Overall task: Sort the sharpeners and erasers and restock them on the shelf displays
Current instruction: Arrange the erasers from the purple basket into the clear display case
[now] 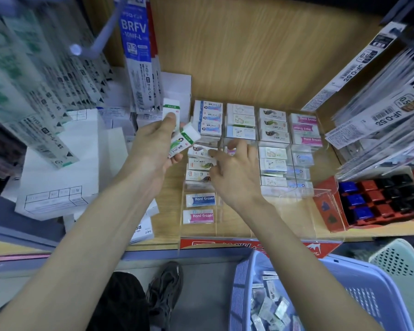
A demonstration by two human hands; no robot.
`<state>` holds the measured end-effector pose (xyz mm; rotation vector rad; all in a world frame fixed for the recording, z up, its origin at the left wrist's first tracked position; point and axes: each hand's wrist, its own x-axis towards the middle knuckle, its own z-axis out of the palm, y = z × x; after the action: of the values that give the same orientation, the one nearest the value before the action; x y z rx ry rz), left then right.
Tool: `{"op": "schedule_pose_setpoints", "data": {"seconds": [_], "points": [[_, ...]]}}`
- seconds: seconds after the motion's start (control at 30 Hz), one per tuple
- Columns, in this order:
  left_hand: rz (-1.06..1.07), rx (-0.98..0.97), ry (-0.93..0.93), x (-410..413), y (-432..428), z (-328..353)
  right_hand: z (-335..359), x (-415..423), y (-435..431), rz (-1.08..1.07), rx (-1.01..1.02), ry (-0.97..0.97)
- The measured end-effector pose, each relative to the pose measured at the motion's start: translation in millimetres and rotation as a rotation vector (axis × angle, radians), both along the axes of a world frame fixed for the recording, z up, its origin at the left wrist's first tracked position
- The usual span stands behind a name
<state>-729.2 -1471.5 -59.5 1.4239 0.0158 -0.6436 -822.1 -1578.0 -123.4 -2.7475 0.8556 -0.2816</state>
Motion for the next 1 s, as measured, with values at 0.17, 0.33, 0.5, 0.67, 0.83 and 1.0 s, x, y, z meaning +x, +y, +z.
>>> {"op": "schedule_pose_setpoints", "data": {"seconds": [0.17,0.33,0.5,0.67,0.83,1.0], "points": [[-0.012,0.004,0.004,-4,-2,1,-5,-1,0,-0.010,-0.046,0.038],[-0.032,0.010,-0.004,-5,-1,1,1,-2,1,-0.005,-0.011,0.033],[-0.099,0.024,0.000,-8,-2,-1,35,-29,9,-0.058,0.609,-0.473],[-0.306,-0.051,0.013,-23,-9,0,64,-40,19,-0.007,0.989,-0.642],[-0.468,-0.103,0.052,-29,-9,1,62,-51,19,-0.094,0.937,-0.694],[-0.583,-0.155,0.048,-33,-10,1,66,-71,15,-0.129,0.984,-0.766]]}}
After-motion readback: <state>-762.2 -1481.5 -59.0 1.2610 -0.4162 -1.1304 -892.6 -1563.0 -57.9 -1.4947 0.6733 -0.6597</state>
